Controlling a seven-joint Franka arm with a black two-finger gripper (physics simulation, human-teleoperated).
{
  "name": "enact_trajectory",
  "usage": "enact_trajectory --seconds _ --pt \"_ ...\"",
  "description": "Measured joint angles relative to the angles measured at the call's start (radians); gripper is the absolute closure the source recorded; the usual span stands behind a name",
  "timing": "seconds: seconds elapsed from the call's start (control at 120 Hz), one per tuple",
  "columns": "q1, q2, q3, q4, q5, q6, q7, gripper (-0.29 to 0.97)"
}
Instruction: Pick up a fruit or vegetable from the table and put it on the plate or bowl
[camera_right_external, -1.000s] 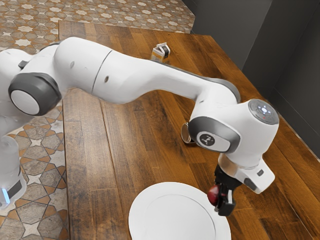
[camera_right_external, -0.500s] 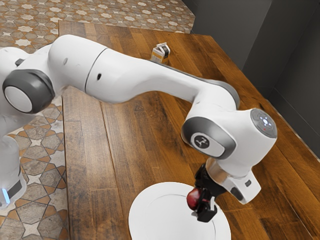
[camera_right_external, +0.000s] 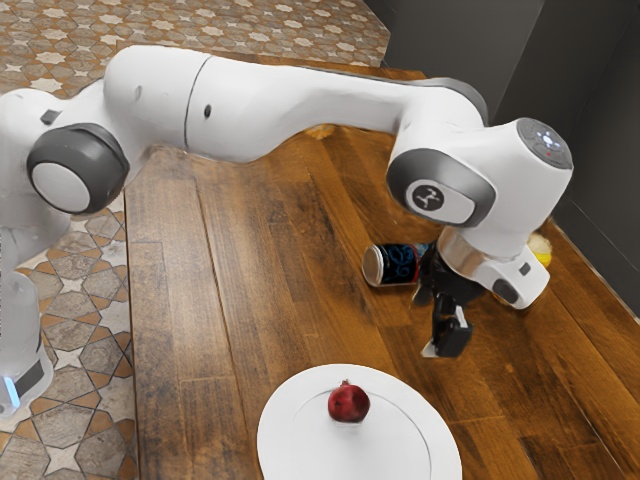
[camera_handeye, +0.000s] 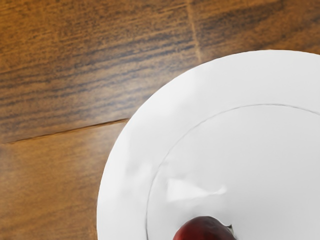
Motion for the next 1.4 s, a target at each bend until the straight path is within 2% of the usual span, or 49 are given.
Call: enact_trajectory --seconds 0.117,0.233,0.267,0.367,0.458,0.525,0.567,0.625,0.733,0.792,0.833,0.917,1.017,1.117,1.167,1.4 --pt "0.104 -0.003 0.011 0.054 0.020 0.000 0.043 0.03" --pt "0.111 -0.024 0.067 0.069 0.028 0.000 0.089 0.03" --pt "0.057 -0.037 0.147 0.073 0.028 0.001 0.102 0.03" --pt "-0.184 -0.060 0.466 0.050 0.028 0.003 0.137 0.03" --pt "-0.484 -0.072 0.802 -0.006 0.030 0.004 0.164 0.03" --pt "-0.668 -0.100 0.986 -0.064 0.031 0.005 0.180 0.03" --pt "-0.777 -0.160 1.060 -0.106 0.052 0.010 0.186 0.03" --pt "-0.899 -0.315 1.104 -0.165 0.121 0.020 0.188 0.03" --pt "-0.973 -0.599 1.148 -0.274 0.228 0.046 0.192 0.03" --pt "-1.033 -0.756 1.301 -0.315 0.264 0.081 0.194 0.03" --pt "-1.056 -0.785 1.363 -0.330 0.279 0.105 0.196 0.03" --pt "-1.062 -0.710 1.401 -0.339 0.276 0.153 0.204 0.03" --pt "-1.055 -0.624 1.382 -0.338 0.250 0.191 0.213 0.03" --pt "-1.012 -0.508 1.376 -0.341 0.195 0.214 0.224 0.03" --pt "-0.961 -0.464 1.355 -0.345 0.164 0.221 0.232 0.03" --pt "-0.875 -0.443 1.323 -0.352 0.102 0.236 0.269 0.03"
